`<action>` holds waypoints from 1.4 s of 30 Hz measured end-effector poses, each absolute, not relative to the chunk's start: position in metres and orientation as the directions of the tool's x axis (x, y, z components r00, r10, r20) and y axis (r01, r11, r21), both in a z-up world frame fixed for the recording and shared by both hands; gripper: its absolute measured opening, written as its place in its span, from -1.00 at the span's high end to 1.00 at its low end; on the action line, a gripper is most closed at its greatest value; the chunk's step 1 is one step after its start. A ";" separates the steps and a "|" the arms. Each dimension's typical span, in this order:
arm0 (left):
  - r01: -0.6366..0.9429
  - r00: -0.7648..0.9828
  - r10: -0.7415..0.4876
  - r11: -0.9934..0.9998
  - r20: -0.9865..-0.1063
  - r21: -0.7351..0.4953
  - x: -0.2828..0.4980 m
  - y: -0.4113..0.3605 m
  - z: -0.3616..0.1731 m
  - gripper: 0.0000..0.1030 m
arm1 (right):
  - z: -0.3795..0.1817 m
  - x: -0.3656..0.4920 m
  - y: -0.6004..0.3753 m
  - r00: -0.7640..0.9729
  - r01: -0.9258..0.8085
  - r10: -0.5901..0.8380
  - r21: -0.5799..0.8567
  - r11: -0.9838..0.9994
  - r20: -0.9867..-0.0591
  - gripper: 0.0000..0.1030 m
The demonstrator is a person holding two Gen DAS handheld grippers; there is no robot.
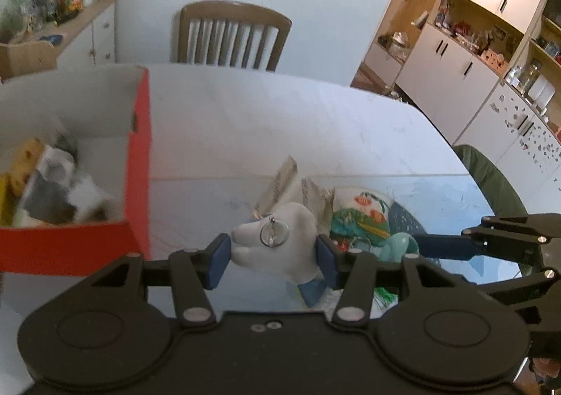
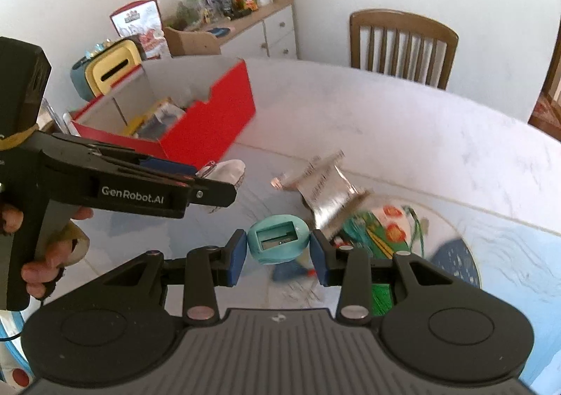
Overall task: Organize objects
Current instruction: 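Carry the tooth plush and teal case into the red box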
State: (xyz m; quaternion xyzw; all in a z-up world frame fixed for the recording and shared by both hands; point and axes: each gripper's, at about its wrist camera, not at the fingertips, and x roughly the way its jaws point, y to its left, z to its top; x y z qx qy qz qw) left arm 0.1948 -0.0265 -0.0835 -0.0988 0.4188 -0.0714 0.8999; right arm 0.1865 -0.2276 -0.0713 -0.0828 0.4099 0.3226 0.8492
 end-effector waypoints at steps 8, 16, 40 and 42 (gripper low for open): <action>0.043 0.679 -0.173 0.980 -0.713 -0.196 0.186 0.006 -0.054 0.00 | -0.039 0.182 -0.189 0.485 -0.642 0.508 0.104 0.759 -0.711 0.25; 0.029 0.719 -0.139 0.985 -0.681 -0.171 0.185 0.048 -0.032 0.00 | -0.021 0.183 -0.141 0.508 -0.659 0.530 0.089 0.747 -0.679 0.25; -0.129 0.707 0.010 0.985 -0.707 -0.115 0.209 0.211 -0.034 -0.01 | -0.030 0.212 0.000 0.531 -0.655 0.498 0.040 0.755 -0.686 0.25; -0.136 0.690 0.020 0.985 -0.724 -0.102 0.215 0.217 -0.042 -0.01 | -0.037 0.219 0.008 0.528 -0.648 0.482 0.036 0.761 -0.699 0.25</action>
